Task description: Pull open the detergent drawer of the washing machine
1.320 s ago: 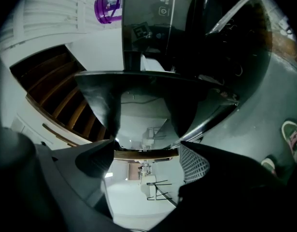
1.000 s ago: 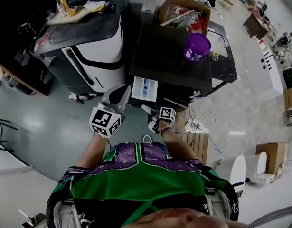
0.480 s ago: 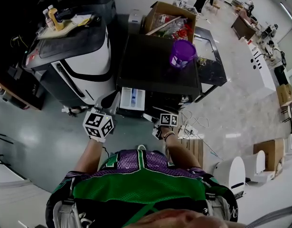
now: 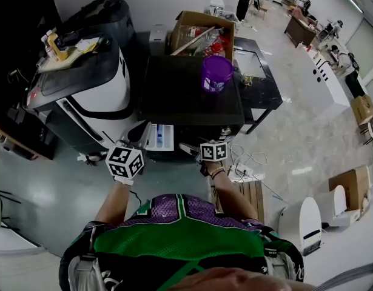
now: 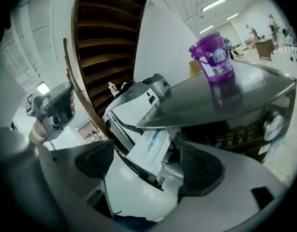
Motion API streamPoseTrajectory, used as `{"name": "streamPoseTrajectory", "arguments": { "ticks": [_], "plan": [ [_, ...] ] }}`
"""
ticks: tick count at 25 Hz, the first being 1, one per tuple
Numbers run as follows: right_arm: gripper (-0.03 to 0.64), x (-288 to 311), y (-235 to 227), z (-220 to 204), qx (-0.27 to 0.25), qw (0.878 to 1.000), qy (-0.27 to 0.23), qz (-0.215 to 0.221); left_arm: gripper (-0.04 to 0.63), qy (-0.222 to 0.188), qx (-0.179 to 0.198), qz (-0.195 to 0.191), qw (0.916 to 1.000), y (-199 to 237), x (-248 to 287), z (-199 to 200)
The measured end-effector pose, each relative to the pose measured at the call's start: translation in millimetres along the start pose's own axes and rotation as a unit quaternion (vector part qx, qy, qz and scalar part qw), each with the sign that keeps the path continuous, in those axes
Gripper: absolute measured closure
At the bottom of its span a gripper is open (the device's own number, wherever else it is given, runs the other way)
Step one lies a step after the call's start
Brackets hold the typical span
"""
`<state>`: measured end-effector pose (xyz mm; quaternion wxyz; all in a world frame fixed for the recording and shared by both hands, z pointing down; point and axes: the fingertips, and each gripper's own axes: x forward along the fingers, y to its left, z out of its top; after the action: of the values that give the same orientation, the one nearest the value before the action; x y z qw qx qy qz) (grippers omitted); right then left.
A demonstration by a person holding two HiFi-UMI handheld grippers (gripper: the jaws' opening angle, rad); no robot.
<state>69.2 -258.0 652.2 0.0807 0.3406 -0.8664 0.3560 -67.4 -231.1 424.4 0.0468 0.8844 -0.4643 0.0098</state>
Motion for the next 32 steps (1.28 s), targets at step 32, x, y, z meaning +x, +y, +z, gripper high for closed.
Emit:
{"name": "streamPoseTrajectory", "arguments": {
  "ticks": [32],
  "plan": [
    [0.412, -91, 150, 195, -0.270, 0.945, -0.186, 0.017, 0.578, -0.063, 0.021, 0.074, 0.9951, 7, -17, 58]
  ]
}}
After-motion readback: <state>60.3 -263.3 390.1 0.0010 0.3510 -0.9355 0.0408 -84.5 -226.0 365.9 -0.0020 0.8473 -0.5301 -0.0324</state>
